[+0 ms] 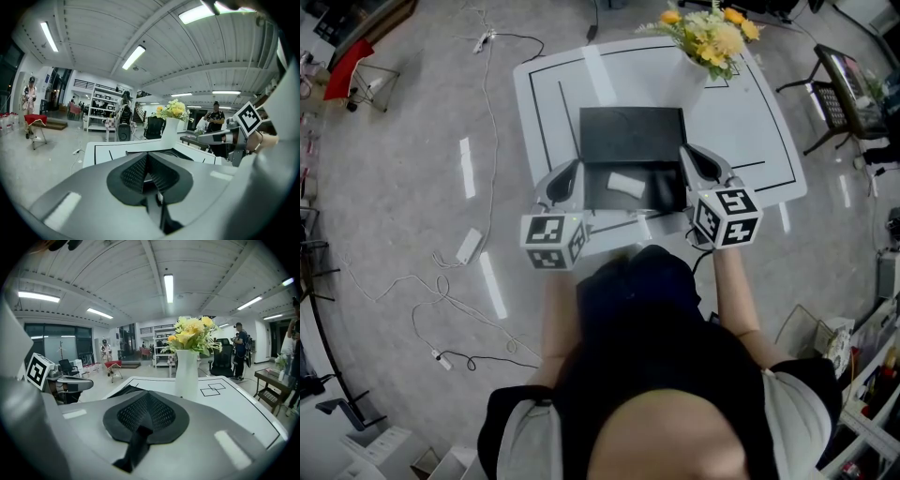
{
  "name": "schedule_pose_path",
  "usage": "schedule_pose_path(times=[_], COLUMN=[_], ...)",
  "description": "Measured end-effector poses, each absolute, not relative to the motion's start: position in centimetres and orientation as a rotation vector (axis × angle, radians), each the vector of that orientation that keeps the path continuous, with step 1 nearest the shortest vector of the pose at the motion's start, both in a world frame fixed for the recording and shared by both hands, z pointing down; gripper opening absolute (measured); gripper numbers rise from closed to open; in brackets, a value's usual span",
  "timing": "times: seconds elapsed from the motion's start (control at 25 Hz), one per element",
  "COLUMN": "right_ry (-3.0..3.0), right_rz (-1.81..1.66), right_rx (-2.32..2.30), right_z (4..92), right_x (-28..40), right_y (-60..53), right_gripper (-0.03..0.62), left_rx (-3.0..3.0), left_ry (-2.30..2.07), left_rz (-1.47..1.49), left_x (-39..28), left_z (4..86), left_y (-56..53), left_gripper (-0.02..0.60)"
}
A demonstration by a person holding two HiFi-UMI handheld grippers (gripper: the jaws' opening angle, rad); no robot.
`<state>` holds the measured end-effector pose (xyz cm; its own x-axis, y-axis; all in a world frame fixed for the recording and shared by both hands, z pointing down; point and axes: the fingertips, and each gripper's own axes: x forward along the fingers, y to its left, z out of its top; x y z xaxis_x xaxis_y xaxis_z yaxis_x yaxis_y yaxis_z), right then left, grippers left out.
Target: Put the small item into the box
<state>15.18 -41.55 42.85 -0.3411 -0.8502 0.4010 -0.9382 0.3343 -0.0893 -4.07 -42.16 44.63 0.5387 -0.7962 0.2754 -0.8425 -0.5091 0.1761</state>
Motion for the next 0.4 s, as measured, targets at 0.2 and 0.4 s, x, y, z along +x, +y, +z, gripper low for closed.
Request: schedule_pose_path(times=[0.2, 0.4], right_ry=[-2.319, -2.315], right_rz=[0.445, 0.453], right_rx=[1.586, 1.582], right_z=[43.14, 43.66], right_x=[14.63, 14.51], right_y=[-41.6, -41.78], right_gripper=[0.0, 0.0], left_rx=[2.485, 2.49], left_ry=[-1.36, -1.353], left_rz=[0.235, 0.236], left_x=[-4.23, -4.23], left_z=[45.01, 45.3], left_y=[-42.27, -42.56], left_gripper=[0.011, 0.011])
